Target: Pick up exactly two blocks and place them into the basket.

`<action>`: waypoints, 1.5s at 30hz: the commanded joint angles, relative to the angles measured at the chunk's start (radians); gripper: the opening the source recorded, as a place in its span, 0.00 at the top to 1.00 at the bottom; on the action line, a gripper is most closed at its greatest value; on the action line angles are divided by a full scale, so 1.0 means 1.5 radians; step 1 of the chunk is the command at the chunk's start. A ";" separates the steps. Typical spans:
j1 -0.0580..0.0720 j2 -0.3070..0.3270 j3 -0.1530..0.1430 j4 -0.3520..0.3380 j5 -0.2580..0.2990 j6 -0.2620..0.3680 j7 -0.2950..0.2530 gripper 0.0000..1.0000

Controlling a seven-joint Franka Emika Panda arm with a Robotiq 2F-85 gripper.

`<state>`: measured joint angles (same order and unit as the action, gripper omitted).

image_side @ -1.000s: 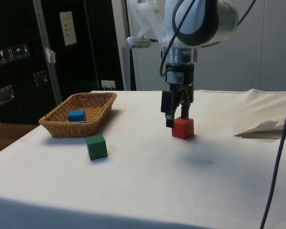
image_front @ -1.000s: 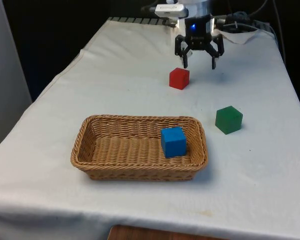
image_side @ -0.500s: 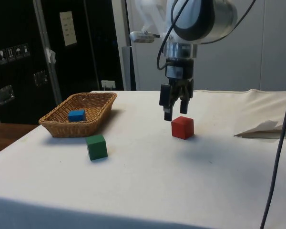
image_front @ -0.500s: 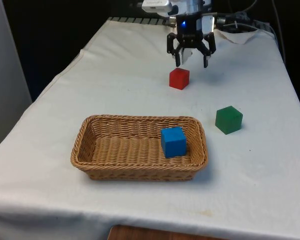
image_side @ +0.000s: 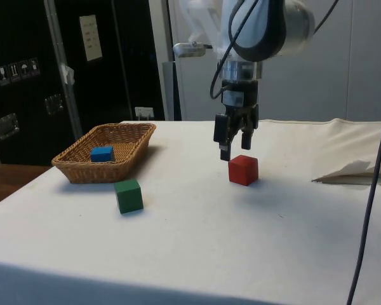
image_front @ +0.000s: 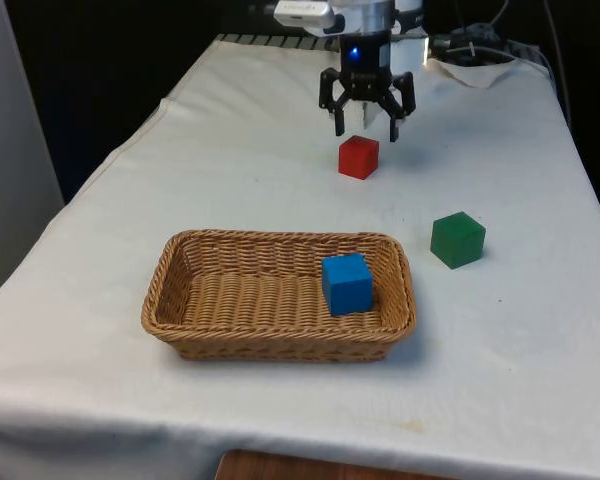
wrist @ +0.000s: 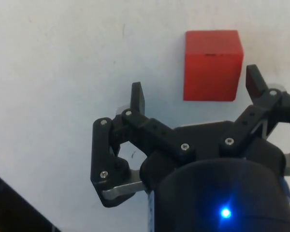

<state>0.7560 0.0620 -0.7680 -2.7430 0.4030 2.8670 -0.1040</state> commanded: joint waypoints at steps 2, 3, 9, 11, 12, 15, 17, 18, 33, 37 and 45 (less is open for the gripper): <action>0.000 0.003 -0.001 0.001 0.000 0.001 0.001 0.00; 0.002 0.025 -0.004 0.004 -0.009 0.010 0.015 0.00; 0.004 0.042 -0.005 0.001 -0.011 0.013 0.019 0.00; 0.004 0.044 -0.005 0.000 -0.011 0.013 0.019 0.00; 0.005 0.047 -0.005 -0.001 -0.011 0.013 0.020 0.00; 0.006 0.049 -0.002 -0.003 -0.005 0.013 0.021 0.00; 0.007 0.047 0.002 -0.004 -0.001 0.012 0.025 0.00; 0.007 0.047 0.005 -0.005 0.000 0.013 0.028 0.00; 0.001 0.093 0.047 0.024 0.007 0.009 0.089 0.00; 0.003 0.115 0.048 0.035 0.006 0.009 0.103 0.00; 0.002 0.137 0.044 0.043 0.003 0.010 0.121 0.12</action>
<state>0.7590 0.2660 -0.7010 -2.6750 0.4050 2.8730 0.0750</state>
